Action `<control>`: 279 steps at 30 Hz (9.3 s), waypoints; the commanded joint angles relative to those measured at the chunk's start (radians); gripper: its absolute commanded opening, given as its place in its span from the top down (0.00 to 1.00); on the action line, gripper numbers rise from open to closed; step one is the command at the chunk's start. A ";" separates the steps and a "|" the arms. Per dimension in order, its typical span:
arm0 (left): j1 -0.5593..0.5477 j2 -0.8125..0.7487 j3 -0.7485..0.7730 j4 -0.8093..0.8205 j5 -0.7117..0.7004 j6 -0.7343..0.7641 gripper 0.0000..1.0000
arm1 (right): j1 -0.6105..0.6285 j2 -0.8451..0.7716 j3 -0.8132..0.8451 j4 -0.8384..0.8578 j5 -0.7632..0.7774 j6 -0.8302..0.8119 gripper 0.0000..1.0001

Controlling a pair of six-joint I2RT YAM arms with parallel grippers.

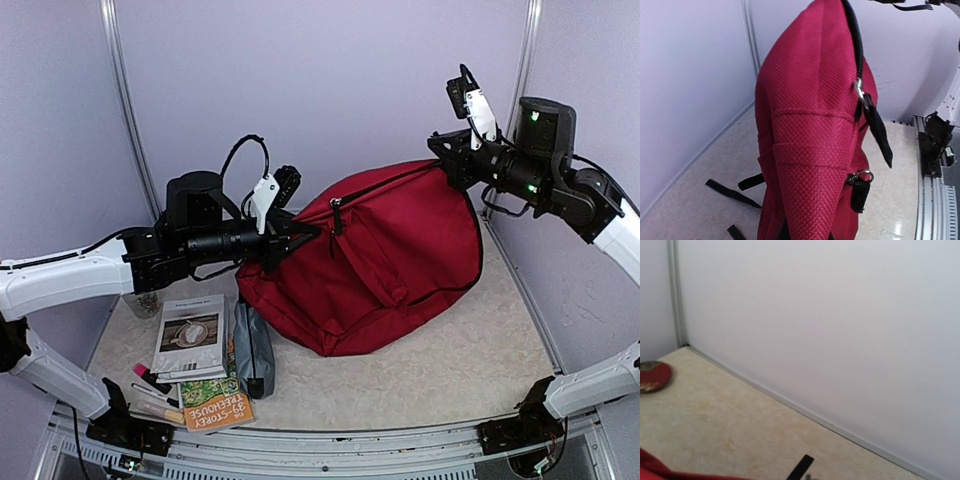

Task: Pack the student bag
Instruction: Unzip the largest pocket of the student bag, then hold the largest pocket of the student bag, then unzip the largest pocket of the student bag, then hold the largest pocket of the student bag, then unzip the largest pocket of the student bag, then pick up the largest pocket of the bag from the student bag, then adjust the student bag at the center of the board, then place the largest pocket of the student bag, then pass from the left arm to the right

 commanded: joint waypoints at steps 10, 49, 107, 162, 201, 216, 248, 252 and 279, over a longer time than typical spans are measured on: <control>-0.014 -0.071 -0.048 0.087 0.325 0.072 0.11 | -0.010 0.274 0.297 0.109 -0.454 -0.170 1.00; 0.026 0.071 0.032 0.093 0.043 -0.145 0.28 | 0.237 0.395 0.037 0.741 -0.211 -0.063 1.00; 0.061 -0.263 -0.067 0.140 0.468 0.124 0.01 | -0.289 0.140 -0.024 0.356 -0.950 0.055 1.00; -0.013 0.296 0.387 0.165 -0.559 0.446 1.00 | -0.314 0.056 -0.131 0.299 -0.489 0.127 1.00; 0.017 0.214 0.521 -0.015 -0.378 0.094 1.00 | -0.573 -0.111 -0.520 0.337 -0.828 0.300 0.00; -0.014 0.258 0.531 0.017 -0.387 0.129 1.00 | -0.249 -0.043 -0.712 0.392 -0.728 0.461 0.04; -0.091 0.343 0.382 0.096 -0.567 0.348 1.00 | -0.288 0.227 -0.637 0.515 -0.764 0.505 1.00; -0.108 0.378 0.313 0.099 -0.545 0.259 1.00 | -0.301 0.204 -0.765 0.507 -0.722 0.585 1.00; -0.138 0.318 0.304 0.112 -0.487 0.201 1.00 | -0.001 0.058 -0.341 0.213 -0.325 -0.070 0.00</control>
